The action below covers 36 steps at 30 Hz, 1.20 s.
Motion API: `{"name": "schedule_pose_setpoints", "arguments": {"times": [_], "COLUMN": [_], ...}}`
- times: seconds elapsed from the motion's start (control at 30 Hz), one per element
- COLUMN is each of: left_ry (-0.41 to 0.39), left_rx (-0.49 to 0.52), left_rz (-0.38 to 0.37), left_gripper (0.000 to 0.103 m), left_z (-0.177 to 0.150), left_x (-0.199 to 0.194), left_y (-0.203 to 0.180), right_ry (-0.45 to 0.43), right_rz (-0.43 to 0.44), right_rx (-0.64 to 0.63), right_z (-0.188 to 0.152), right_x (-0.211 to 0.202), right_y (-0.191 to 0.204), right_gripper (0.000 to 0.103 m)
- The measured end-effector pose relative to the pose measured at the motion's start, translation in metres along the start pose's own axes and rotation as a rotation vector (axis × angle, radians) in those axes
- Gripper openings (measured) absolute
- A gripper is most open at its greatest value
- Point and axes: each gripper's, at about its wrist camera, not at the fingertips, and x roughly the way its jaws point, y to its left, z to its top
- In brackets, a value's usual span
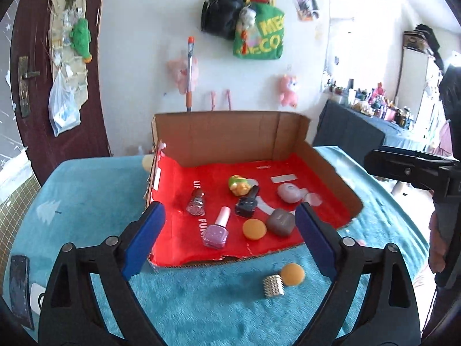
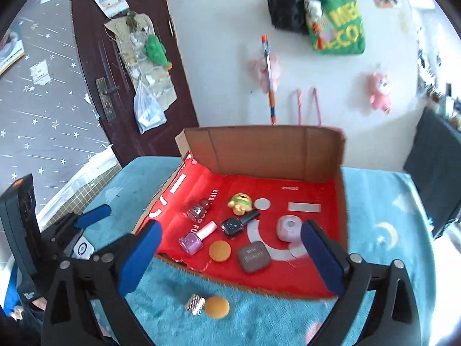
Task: Organize rigid objects
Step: 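Lift both open tools out of the box back over the table, then move both open tools toward the gold cylinder and orange puff on the table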
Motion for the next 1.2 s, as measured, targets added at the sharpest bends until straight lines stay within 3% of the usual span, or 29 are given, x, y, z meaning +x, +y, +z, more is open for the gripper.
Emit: {"name": "schedule_pose_setpoints", "arguments": {"times": [0.23,0.47,0.87,1.2], "left_ry": [-0.082,-0.069,-0.003,0.050], "left_rx": [-0.009,-0.020,-0.027,-0.033], "left_rz": [0.033,0.037,0.043,0.058], "left_gripper": [0.095,0.095,0.095,0.095], "left_z": [-0.031,-0.068,-0.116,-0.137], "left_x": [-0.027,-0.029,-0.008,0.012], "left_y": [-0.015,-0.024,-0.033,-0.034], "right_ry": [-0.090,-0.132,-0.125,-0.068], "right_rz": [-0.086,-0.190,-0.274,-0.297], "right_rx": [0.013,-0.019,0.024,0.071], "right_z": [-0.051,-0.106,-0.170,-0.193], "right_x": [-0.047,-0.059,-0.027,-0.003], "right_y": [0.004,0.009,-0.007,-0.023], "right_gripper": [0.103,0.103,0.103,0.103]}}
